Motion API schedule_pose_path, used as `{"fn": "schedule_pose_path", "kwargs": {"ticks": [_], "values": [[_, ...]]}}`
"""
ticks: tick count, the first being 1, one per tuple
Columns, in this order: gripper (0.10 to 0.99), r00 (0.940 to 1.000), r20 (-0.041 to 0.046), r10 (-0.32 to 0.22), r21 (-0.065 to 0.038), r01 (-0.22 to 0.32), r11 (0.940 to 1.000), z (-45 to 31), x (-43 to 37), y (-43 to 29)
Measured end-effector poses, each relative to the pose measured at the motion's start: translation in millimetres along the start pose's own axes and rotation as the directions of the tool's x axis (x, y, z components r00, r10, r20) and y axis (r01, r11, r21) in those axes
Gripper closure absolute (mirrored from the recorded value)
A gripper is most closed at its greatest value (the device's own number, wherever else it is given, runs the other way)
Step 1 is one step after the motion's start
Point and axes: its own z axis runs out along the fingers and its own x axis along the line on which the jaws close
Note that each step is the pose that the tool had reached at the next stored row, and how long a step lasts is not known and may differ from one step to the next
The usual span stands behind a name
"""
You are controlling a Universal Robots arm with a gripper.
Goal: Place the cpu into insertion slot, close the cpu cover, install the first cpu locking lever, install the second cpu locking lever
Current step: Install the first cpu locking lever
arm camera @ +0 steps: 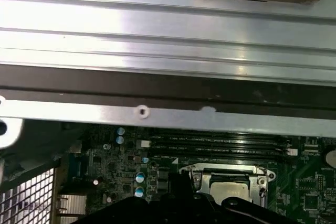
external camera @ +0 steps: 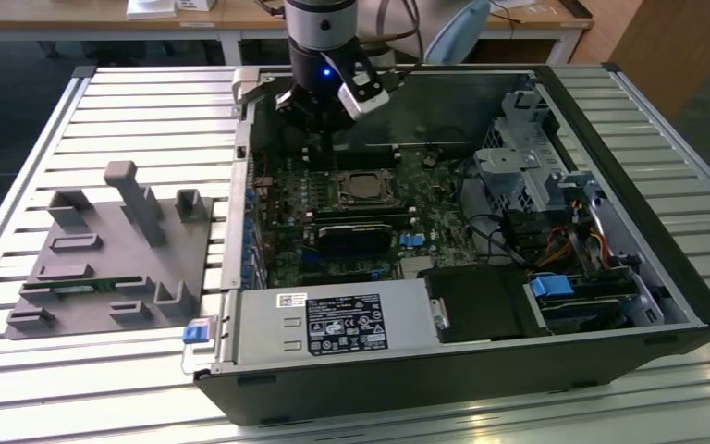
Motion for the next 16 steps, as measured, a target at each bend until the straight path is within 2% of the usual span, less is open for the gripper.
{"fn": "schedule_pose_path", "kwargs": {"ticks": [4,6,16], "values": [[0.98,1.0,-0.0021,0.0,0.0,0.0,1.0,1.1,-14.7,-0.5],[0.98,1.0,-0.0026,0.0,0.0,0.0,1.0,1.8,-19.6,-0.7],[0.98,1.0,-0.0026,0.0,0.0,0.0,1.0,2.2,-21.2,-0.8]]}}
